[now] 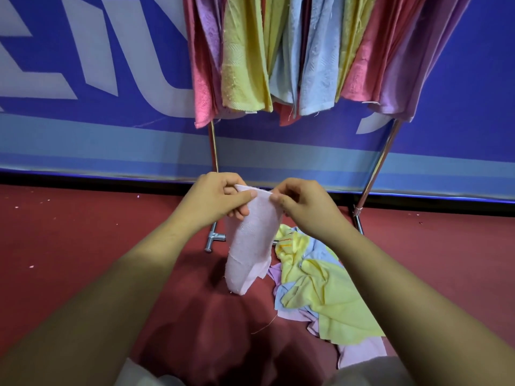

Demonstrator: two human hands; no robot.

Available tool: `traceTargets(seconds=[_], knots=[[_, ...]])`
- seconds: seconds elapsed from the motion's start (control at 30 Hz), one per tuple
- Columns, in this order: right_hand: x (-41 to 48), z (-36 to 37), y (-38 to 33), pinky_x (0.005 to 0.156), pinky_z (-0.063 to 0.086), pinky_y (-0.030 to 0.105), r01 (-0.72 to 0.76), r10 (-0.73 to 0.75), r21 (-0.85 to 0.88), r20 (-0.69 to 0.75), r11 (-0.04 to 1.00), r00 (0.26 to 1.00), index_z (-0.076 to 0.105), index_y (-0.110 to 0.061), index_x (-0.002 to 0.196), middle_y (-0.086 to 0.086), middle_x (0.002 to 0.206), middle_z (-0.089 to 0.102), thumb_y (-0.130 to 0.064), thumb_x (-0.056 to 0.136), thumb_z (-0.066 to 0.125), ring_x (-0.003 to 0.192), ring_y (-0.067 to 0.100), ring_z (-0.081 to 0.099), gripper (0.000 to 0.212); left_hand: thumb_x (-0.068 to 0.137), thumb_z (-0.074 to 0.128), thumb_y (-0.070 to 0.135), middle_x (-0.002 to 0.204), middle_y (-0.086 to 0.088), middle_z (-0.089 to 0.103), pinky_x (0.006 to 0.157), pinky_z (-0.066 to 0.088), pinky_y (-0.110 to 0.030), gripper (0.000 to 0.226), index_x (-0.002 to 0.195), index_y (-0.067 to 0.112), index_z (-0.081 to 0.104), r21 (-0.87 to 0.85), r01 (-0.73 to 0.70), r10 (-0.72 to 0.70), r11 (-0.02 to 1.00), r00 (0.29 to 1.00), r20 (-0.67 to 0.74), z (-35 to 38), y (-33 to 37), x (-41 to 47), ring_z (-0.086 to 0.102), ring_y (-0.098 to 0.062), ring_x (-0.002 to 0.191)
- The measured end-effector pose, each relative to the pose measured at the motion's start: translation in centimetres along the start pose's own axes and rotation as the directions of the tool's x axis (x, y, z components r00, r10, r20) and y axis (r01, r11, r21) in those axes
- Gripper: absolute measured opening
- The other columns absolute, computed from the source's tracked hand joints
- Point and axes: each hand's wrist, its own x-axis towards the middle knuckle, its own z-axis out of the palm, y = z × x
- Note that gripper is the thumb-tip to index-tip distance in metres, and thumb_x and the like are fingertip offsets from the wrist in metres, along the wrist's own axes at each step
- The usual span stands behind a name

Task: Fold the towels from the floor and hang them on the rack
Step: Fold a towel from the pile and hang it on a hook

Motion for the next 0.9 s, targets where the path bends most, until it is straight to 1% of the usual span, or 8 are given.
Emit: traceTargets(seconds=[0.13,0.2,0.27,0.4,0.6,0.7,0.8,0.9], knots=[[0.1,-0.2,0.4,0.067,0.05,0.026,0.005,-0.007,0.099,0.023,0.995,1.0,0.064,-0.026,0.088,-0.014,0.073,0.064,-0.025,0.094,0.065,0.065,0.001,0.058,0.006,0.092,0.066,0.016,0.069,-0.011,0.074,0.055,0.048,-0.017,0.016,0.086,0.001,0.067,-0.097,0.023,-0.034,0.995,0.993,-0.113,-1.2,0.0,0.2,0.065,-0.011,0.054],[-0.1,0.3,0.1,0.066,0.048,0.019,-0.031,0.018,0.211,0.062,0.977,0.998,0.067,-0.025,0.1,-0.015,0.076,0.064,-0.037,0.086,0.076,0.067,0.001,0.057,0.021,0.092,0.067,0.017,0.07,-0.012,0.074,0.057,0.05,-0.02,0.016,0.086,0.003,0.067,-0.106,0.028,-0.038,0.994,0.995,-0.093,-1.2,-0.1,0.2,0.066,-0.014,0.056],[-0.3,1.2,0.0,0.066,0.044,0.017,-0.01,0.002,0.169,0.045,0.986,0.999,0.069,-0.023,0.103,-0.015,0.079,0.063,-0.04,0.08,0.081,0.068,0.001,0.056,0.031,0.092,0.067,0.019,0.07,-0.013,0.074,0.059,0.051,-0.024,0.015,0.083,0.007,0.067,-0.117,0.035,-0.04,0.992,0.999,-0.035,-0.8,-0.1,0.1,0.068,-0.018,0.06],[-0.2,1.4,0.1,0.07,0.057,0.042,0.026,-0.023,0.131,-0.025,0.991,0.999,0.072,-0.016,0.084,-0.007,0.066,0.066,-0.021,0.09,0.069,0.063,0.015,0.062,0.008,0.092,0.067,0.015,0.068,-0.014,0.073,0.056,0.049,-0.022,0.015,0.078,0.01,0.066,-0.116,0.021,-0.02,0.993,1.0,0.003,-0.1,0.1,0.0,0.066,-0.017,0.059],[0.0,-0.2,0.5,0.058,0.042,0.021,0.022,-0.019,0.102,-0.029,0.995,0.999,0.058,-0.017,0.087,-0.018,0.061,0.061,-0.013,0.099,0.055,0.055,0.0,0.055,0.014,0.093,0.067,0.019,0.07,-0.013,0.073,0.057,0.049,-0.021,0.013,0.087,0.008,0.069,-0.098,0.028,-0.026,0.995,1.0,0.016,-0.7,-0.4,0.0,0.068,-0.018,0.061],[-0.1,0.4,0.9,0.061,0.037,0.022,0.032,-0.031,0.034,-0.045,0.999,0.999,0.049,-0.018,0.092,-0.016,0.075,0.055,-0.016,0.104,0.044,0.067,0.002,0.051,0.013,0.093,0.066,0.021,0.069,-0.009,0.074,0.06,0.051,-0.021,0.014,0.084,0.011,0.068,0.052,0.037,-0.041,0.998,0.995,0.087,-0.9,-0.8,0.1,0.07,-0.018,0.063],[0.2,-0.3,1.2,0.061,0.035,0.011,0.014,-0.012,0.014,-0.109,1.0,0.994,0.049,-0.017,0.093,-0.014,0.08,0.055,-0.014,0.104,0.044,0.071,-0.002,0.05,0.012,0.09,0.069,0.03,0.065,0.001,0.072,0.064,0.052,-0.023,0.016,0.077,0.02,0.066,0.396,0.027,-0.082,0.918,0.989,0.122,-2.3,-2.2,0.2,0.067,-0.011,0.061],[0.4,-1.5,1.5,0.068,0.046,0.024,0.006,-0.004,0.018,-0.106,1.0,0.994,0.059,-0.019,0.094,-0.013,0.078,0.062,-0.011,0.099,0.05,0.072,0.006,0.06,0.013,0.087,0.07,0.036,0.07,0.008,0.069,0.069,0.048,-0.029,0.017,0.075,0.025,0.067,0.465,0.02,-0.029,0.885,0.999,0.013,-3.7,-3.0,0.2,0.061,-0.007,0.067]])
